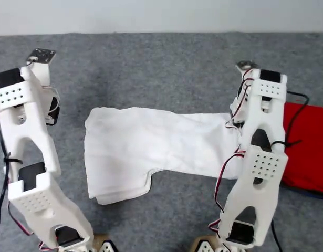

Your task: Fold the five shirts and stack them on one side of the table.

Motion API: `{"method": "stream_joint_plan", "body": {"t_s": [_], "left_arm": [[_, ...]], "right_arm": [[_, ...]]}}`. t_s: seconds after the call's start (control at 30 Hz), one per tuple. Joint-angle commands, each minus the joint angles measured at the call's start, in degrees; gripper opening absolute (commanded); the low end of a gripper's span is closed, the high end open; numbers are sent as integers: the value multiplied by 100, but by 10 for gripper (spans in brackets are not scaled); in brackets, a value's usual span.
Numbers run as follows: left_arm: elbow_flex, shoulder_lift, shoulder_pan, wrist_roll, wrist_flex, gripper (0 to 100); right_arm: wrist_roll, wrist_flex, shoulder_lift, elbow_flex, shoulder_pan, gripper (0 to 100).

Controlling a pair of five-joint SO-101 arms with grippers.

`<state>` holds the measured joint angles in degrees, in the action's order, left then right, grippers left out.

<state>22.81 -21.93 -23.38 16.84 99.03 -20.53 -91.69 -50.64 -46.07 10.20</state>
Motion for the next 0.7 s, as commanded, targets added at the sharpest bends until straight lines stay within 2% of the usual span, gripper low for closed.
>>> {"method": "stream_joint_plan", "body": {"t_s": [0.0, 0.07, 0.2, 0.67], "left_arm": [[40, 396, 18, 70, 141, 15], [40, 396, 18, 70, 141, 15], [40, 387, 26, 70, 141, 15], [40, 378, 35, 70, 141, 15]], "right_arm": [[-62, -163, 356, -651, 13, 16], [-62, -295, 330, -730, 13, 28], [-26, -602, 303, -738, 4, 128], [-53, -374, -101, -738, -75, 132]]}}
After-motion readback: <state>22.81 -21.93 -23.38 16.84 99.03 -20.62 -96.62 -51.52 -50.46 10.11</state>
